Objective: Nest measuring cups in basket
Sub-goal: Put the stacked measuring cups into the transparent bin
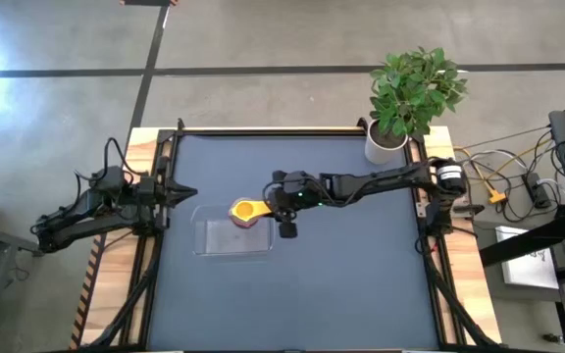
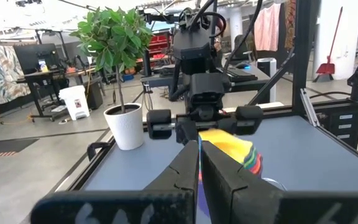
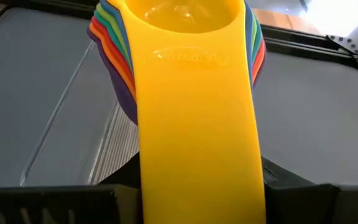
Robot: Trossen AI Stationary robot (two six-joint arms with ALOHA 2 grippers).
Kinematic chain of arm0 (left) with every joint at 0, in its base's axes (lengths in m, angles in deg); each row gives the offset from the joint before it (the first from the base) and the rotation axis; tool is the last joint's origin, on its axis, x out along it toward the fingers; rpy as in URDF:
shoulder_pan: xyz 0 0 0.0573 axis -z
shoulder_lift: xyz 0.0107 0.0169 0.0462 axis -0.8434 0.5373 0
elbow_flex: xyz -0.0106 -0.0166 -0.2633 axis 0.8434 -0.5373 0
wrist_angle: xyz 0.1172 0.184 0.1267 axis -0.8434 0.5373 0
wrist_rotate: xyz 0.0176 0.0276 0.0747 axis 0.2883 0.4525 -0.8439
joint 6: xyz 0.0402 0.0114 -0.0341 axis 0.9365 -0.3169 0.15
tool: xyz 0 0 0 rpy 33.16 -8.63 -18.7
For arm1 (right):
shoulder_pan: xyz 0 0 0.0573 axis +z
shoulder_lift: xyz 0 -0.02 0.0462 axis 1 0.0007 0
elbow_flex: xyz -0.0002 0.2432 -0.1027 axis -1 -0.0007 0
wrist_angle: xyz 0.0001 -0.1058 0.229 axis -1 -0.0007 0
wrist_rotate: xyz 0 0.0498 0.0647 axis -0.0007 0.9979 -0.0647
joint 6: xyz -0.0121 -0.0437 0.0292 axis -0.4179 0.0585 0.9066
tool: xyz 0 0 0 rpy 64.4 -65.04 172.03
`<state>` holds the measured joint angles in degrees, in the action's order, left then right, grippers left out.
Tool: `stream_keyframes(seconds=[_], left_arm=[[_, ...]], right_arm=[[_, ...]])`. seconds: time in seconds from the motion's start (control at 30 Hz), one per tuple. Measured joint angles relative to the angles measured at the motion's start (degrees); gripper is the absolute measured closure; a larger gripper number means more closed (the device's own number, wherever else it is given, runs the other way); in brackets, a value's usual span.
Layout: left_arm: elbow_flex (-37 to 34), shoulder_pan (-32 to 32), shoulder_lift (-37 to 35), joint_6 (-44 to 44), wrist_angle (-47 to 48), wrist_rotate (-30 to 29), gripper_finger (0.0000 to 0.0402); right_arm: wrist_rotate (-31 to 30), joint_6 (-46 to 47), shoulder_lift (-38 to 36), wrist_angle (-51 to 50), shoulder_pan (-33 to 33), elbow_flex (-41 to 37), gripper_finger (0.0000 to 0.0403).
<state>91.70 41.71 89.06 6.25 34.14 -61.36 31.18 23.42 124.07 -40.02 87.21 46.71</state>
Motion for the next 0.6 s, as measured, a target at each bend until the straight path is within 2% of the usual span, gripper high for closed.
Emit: stream_keyframes(seconds=[0.3, 0.6], left_arm=[[0.0, 0.0, 0.0, -0.5, 1.1, 0.0, 0.0402], [0.0, 0.0, 0.0, -1.0, 1.5, 0.0, 0.0402]], right_arm=[[0.0, 5.7, 10.9, -0.3, 0.7, 11.1, 0.0287], [1.5, 6.7, 16.7, -1.6, 1.1, 15.7, 0.0288]])
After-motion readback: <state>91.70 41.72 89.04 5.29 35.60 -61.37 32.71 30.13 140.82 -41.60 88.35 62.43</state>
